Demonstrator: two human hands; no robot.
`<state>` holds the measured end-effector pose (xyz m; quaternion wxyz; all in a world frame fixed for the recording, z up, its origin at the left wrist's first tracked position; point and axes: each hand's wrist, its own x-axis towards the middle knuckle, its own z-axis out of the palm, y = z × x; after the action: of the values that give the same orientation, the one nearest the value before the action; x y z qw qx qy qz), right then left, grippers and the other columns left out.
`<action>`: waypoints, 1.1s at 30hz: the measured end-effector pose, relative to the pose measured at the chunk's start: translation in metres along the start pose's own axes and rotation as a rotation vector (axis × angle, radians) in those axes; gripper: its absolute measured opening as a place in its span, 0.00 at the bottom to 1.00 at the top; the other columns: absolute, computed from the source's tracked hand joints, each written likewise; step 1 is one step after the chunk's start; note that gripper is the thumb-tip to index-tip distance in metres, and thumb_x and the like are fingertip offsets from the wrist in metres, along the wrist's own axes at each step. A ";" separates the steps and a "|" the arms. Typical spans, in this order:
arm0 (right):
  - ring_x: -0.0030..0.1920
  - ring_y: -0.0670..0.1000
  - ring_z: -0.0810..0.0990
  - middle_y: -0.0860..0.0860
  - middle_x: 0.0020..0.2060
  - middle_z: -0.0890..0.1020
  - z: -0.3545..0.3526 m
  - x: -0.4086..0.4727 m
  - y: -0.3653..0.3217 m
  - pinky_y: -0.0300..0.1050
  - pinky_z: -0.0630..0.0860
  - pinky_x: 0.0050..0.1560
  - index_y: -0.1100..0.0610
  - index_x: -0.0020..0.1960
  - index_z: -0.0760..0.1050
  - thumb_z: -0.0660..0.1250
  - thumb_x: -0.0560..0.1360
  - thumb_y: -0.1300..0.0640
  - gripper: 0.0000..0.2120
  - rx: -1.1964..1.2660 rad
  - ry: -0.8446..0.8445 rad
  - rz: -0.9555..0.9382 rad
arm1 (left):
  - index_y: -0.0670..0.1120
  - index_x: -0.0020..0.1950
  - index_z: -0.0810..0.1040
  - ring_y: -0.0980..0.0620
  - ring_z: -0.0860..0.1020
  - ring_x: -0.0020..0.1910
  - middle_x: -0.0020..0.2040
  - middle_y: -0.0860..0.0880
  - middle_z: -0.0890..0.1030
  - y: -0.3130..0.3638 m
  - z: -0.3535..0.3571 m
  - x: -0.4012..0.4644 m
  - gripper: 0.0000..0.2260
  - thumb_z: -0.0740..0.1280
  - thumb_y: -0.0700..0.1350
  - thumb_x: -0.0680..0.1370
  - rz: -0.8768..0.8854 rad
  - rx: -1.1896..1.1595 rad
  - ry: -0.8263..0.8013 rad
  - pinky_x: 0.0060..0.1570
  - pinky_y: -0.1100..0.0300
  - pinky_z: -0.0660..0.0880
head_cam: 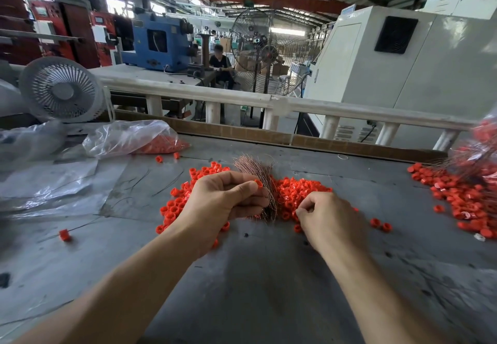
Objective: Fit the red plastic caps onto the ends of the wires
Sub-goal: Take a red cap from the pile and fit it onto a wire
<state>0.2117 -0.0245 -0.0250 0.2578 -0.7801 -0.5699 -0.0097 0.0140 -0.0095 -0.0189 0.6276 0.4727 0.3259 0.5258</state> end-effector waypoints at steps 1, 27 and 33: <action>0.41 0.50 0.81 0.45 0.40 0.83 0.000 0.000 0.000 0.43 0.73 0.38 0.49 0.41 0.81 0.69 0.76 0.53 0.05 0.000 0.002 0.001 | 0.36 0.55 0.81 0.41 0.86 0.48 0.50 0.36 0.86 0.000 0.000 0.000 0.08 0.71 0.37 0.77 0.000 0.003 0.003 0.42 0.57 0.83; 0.35 0.47 0.80 0.54 0.37 0.85 -0.008 -0.012 -0.021 0.37 0.76 0.32 0.56 0.44 0.86 0.75 0.75 0.62 0.03 1.312 -0.203 0.004 | 0.36 0.56 0.81 0.42 0.87 0.47 0.48 0.36 0.86 0.001 0.004 -0.003 0.08 0.70 0.36 0.78 0.013 0.023 -0.002 0.44 0.56 0.84; 0.36 0.46 0.79 0.55 0.42 0.87 -0.006 -0.011 -0.021 0.39 0.77 0.33 0.58 0.46 0.84 0.72 0.78 0.61 0.03 1.341 -0.191 -0.010 | 0.37 0.54 0.81 0.42 0.86 0.46 0.46 0.38 0.86 0.001 0.004 -0.002 0.13 0.73 0.42 0.71 0.020 0.010 -0.024 0.46 0.53 0.84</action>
<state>0.1909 -0.0326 -0.0152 0.6346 -0.4460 -0.4766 0.4139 0.0173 -0.0125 -0.0171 0.6237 0.4853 0.3162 0.5248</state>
